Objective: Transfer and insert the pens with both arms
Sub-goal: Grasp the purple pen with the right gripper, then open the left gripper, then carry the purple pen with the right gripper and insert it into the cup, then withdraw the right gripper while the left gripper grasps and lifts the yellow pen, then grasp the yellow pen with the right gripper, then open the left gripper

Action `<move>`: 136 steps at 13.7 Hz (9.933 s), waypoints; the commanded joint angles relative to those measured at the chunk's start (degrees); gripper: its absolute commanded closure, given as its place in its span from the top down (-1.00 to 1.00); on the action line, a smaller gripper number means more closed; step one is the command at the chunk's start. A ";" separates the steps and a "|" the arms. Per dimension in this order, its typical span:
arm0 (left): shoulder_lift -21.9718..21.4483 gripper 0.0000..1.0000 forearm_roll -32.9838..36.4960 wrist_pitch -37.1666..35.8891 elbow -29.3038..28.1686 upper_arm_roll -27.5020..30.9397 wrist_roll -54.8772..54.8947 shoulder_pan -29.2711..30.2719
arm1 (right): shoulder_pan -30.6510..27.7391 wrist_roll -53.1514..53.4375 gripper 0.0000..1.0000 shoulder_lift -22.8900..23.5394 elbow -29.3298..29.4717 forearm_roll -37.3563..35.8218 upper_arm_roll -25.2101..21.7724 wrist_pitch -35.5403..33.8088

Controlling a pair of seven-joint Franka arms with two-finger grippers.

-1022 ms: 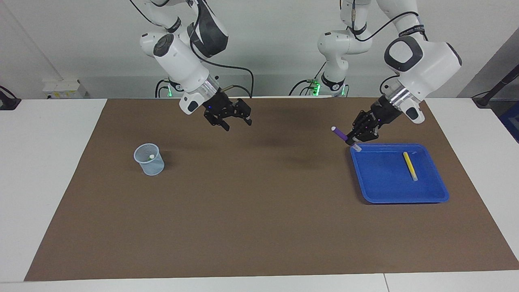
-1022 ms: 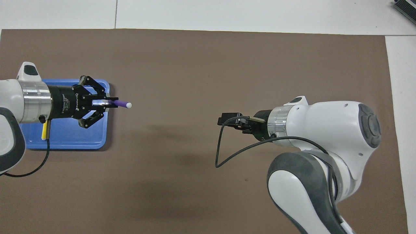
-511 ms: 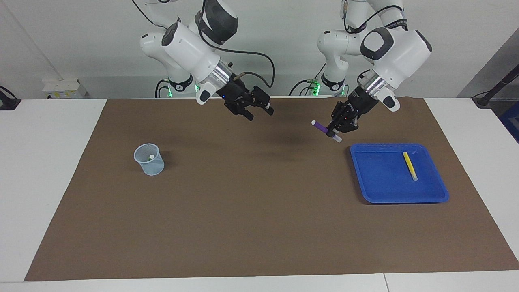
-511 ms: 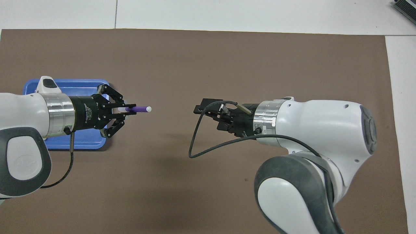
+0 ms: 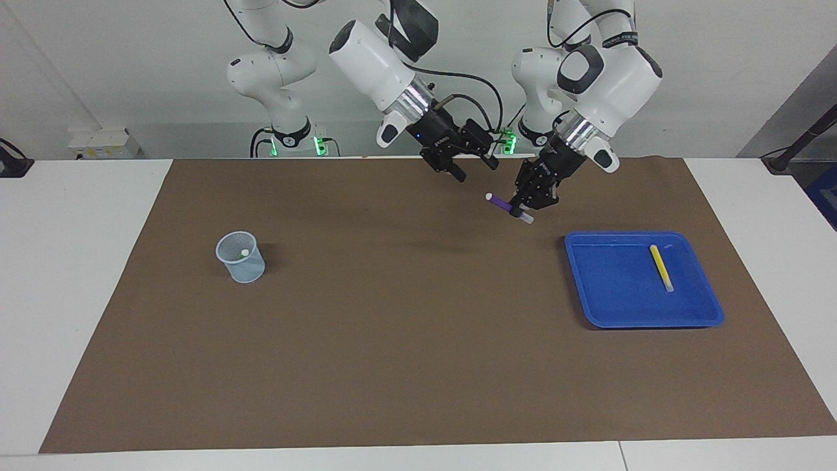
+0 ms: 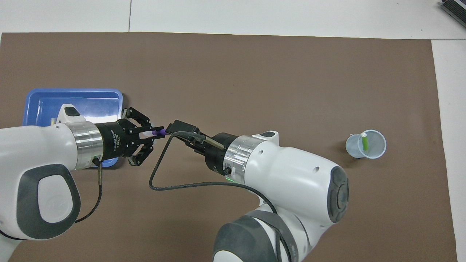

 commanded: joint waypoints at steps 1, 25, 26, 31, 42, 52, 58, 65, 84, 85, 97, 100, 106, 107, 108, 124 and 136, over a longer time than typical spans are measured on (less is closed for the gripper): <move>-2.30 -1.00 -0.98 1.04 -2.01 0.71 -1.33 -1.04 | 0.18 -1.34 1.00 4.33 2.94 0.48 -0.08 2.31; -2.57 -1.00 -0.98 1.13 -1.84 0.71 -3.45 -1.39 | 2.20 -7.41 -0.83 9.35 5.59 0.56 -0.08 5.75; -2.57 -1.00 -0.98 1.13 -1.84 0.71 -3.45 -1.39 | 2.20 -7.41 -1.00 9.35 5.50 0.57 -0.08 5.57; -2.57 -1.00 -0.98 1.30 -1.84 0.71 -3.45 -1.39 | 2.03 -7.41 -1.00 9.35 5.41 1.01 -0.08 5.13; -3.89 1.00 -0.72 -3.76 -2.10 1.06 17.49 3.50 | -8.59 -26.21 -1.00 7.60 5.24 -7.92 -0.61 -18.65; -4.07 1.00 24.92 -20.40 -0.78 1.24 69.10 18.72 | -24.33 -54.21 -1.00 -0.56 5.76 -45.36 -0.61 -52.76; 1.90 1.00 34.87 -16.73 0.71 1.24 89.26 25.93 | -33.55 -78.93 -1.00 -3.04 3.32 -58.85 -0.52 -52.46; 12.62 1.00 38.30 -5.92 3.17 1.33 98.50 28.84 | -39.11 -82.83 -1.00 -5.50 -8.20 -57.97 -0.52 -39.17; 31.71 0.48 41.47 6.66 10.65 1.24 108.35 33.32 | -34.63 -68.24 1.00 -4.71 -6.81 -43.21 -0.17 -37.14; 31.71 0.28 41.47 7.54 10.29 1.24 108.35 33.32 | -33.84 -67.44 1.00 -4.71 -6.63 -41.55 -0.17 -36.97; 30.57 -1.00 40.94 3.16 10.91 0.98 101.26 31.31 | -29.97 -50.84 1.00 -4.71 -6.63 -28.45 -0.17 -35.83; 28.02 -1.00 40.94 -3.94 13.09 0.80 96.24 29.37 | -29.53 -47.23 1.00 -4.71 -6.63 -27.47 -0.17 -35.91; 22.32 -1.00 30.78 -14.43 16.53 0.63 72.81 25.85 | -28.74 -46.52 1.00 -4.80 -6.63 -25.63 -0.17 -35.91; 21.52 -1.00 28.40 -14.60 16.36 0.54 66.84 25.07 | -28.74 -45.21 1.00 -4.80 -6.63 -25.45 -0.17 -35.91; 20.73 -1.00 26.11 -14.69 16.36 0.45 61.38 24.63 | -28.65 -43.63 1.00 -4.88 -6.63 -25.45 -0.17 -35.91; 1.40 -1.00 9.92 -3.89 2.92 0.45 -4.47 3.02 | -20.22 -26.60 1.00 -4.45 -3.21 -4.81 -0.17 -27.13; -3.88 -1.00 6.75 2.27 -3.07 0.45 -13.82 -5.61 | -2.20 -4.77 1.00 0.91 0.14 1.27 -0.08 -1.73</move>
